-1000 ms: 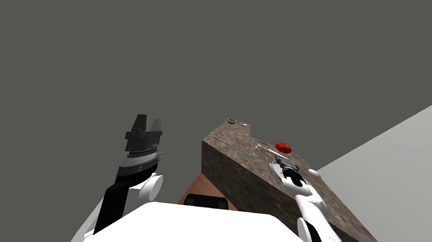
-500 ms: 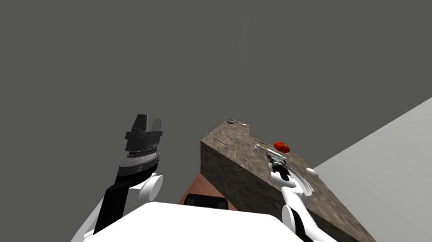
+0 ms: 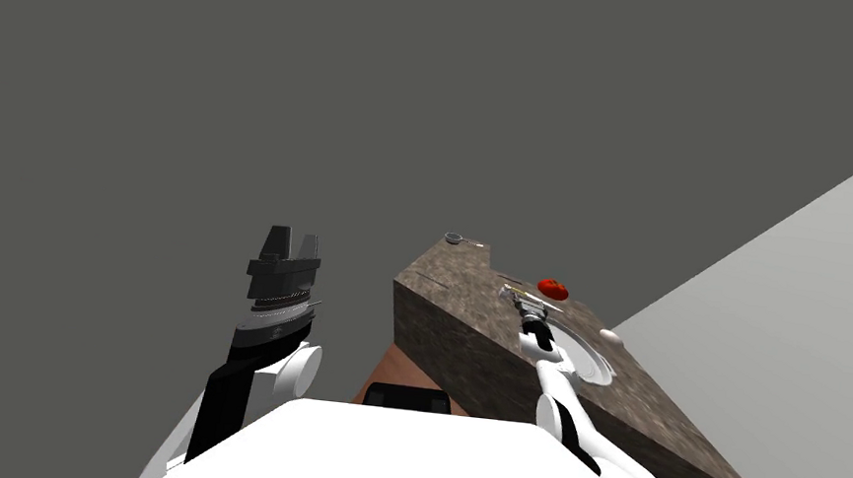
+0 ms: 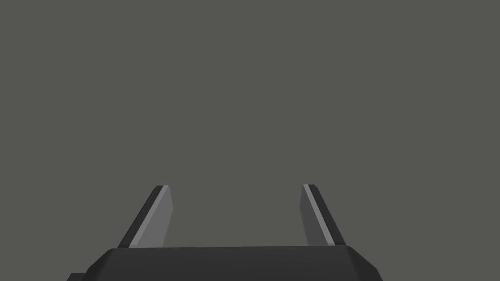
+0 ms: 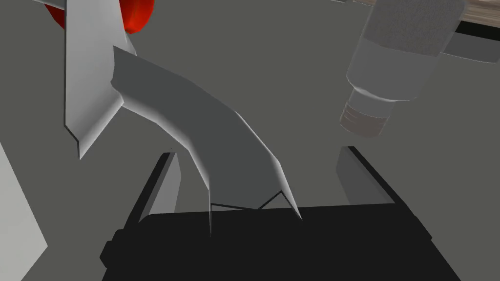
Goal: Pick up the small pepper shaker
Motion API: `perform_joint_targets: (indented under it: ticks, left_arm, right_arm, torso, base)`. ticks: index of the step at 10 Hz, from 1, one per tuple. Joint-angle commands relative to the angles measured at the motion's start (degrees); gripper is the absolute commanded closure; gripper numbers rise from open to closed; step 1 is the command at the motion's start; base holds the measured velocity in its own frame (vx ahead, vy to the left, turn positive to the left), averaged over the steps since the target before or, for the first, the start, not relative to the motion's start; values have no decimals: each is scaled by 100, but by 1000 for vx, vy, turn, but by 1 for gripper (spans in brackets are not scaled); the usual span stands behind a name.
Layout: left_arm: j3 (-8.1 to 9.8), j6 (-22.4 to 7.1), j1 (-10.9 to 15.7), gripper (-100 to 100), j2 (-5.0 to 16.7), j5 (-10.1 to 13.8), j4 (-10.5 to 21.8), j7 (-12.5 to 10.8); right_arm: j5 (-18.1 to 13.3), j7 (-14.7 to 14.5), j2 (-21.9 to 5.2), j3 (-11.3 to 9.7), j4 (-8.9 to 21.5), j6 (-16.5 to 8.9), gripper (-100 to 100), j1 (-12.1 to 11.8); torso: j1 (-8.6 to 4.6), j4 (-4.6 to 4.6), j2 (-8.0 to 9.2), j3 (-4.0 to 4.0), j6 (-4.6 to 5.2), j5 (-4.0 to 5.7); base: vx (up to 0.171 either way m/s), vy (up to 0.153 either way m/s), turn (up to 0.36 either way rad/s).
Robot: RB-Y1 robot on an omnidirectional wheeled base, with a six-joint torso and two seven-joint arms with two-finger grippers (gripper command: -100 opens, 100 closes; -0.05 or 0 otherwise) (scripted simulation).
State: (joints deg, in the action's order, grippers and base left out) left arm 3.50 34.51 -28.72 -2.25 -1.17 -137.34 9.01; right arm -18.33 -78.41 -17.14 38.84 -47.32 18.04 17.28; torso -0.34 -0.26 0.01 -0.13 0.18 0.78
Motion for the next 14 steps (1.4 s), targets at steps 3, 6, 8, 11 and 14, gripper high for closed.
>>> perform_joint_targets:
  ticks: [3, 6, 8, 11, 14]
  left_arm:
    - [0, 0, 0, 0, 0, 0, 0, 0]
    - [0, 0, 0, 0, 0, 0, 0, 0]
    - [0, 0, 0, 0, 0, 0, 0, 0]
    - [0, 0, 0, 0, 0, 0, 0, 0]
    - [0, 0, 0, 0, 0, 0, 0, 0]
  right_arm:
    - [-7, -571, 312, 142, 252, 382, -100, 254]
    - [-12, -1015, 517, 216, 353, 570, -100, 379]
    - [-16, -1315, 700, 285, 452, 741, -100, 482]
    - [-19, -1661, 862, 348, 546, 891, -100, 564]
    - [-23, -2139, 1111, 452, 712, 1125, -100, 666]
  torso:
    - [-1, -1, -3, -2, 0, 0]
    - [-4, 0, 0, 0, 1, 1]
    - [-6, -1, -3, -2, 1, 1]
    - [-6, 0, -1, 0, 1, 1]
    - [-12, -2, -6, -4, 2, 2]
  base:
    - [25, -8, -40]
    - [17, -13, -25]
    - [27, -19, -42]
    - [19, -16, -22]
    - [40, -34, -34]
